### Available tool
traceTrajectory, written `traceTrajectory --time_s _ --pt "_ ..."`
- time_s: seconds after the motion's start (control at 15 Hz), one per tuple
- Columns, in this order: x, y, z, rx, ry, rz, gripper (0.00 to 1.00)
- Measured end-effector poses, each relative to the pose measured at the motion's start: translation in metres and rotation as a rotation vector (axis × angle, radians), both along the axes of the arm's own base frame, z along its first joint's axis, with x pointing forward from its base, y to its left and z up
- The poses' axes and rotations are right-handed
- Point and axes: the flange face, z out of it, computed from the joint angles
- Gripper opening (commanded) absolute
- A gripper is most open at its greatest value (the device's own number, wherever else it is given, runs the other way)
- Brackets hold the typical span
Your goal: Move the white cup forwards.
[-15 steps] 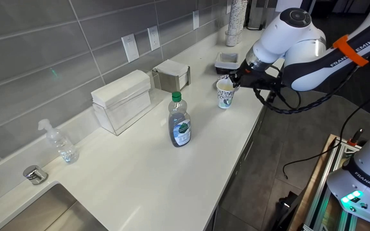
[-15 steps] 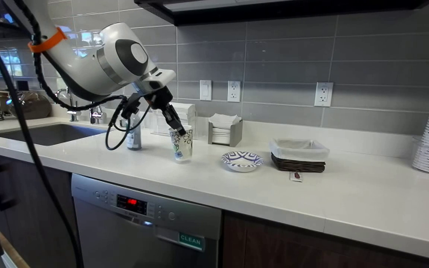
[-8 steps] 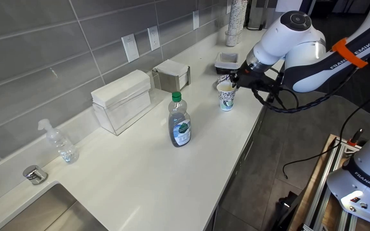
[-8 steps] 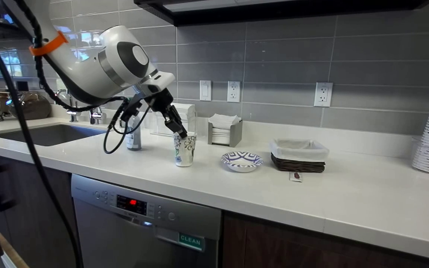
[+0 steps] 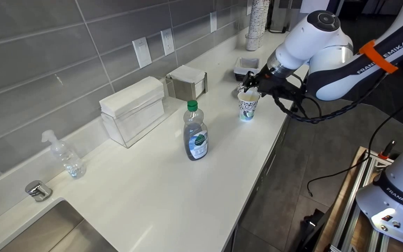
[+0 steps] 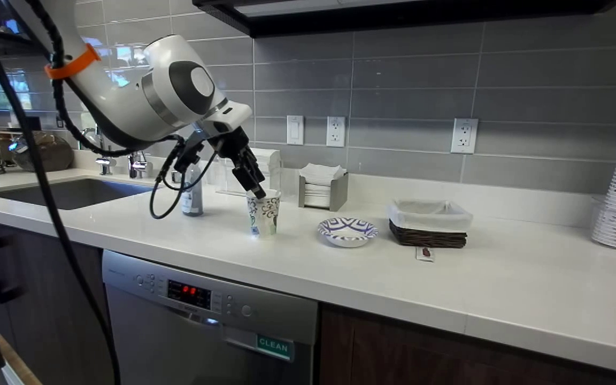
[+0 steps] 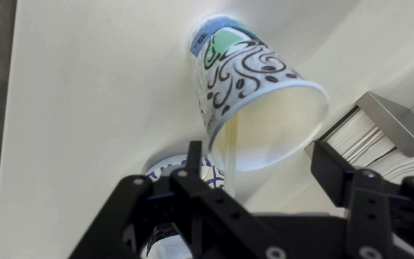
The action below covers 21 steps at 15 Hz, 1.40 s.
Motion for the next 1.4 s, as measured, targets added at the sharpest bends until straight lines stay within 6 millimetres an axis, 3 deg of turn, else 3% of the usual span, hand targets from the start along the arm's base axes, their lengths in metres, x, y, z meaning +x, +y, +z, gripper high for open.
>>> traceTrajectory --time_s 0.27,0.4,0.6,0.87,1.2,1.4 --pt "0.013 0.011 0.018 0.074 -0.004 0.089 1.0" --pt "0.017 0.031 0.022 0.115 0.052 0.138 1.0" --pt "0.018 0.057 0.049 0.189 0.169 0.239 1.0" --pt "0.016 0.038 0.088 0.213 0.33 0.306 1.0" --pt "0.01 -0.003 0.124 0.193 0.574 0.351 1.0" --pt "0.004 -0.029 0.167 0.129 0.684 0.43 1.0"
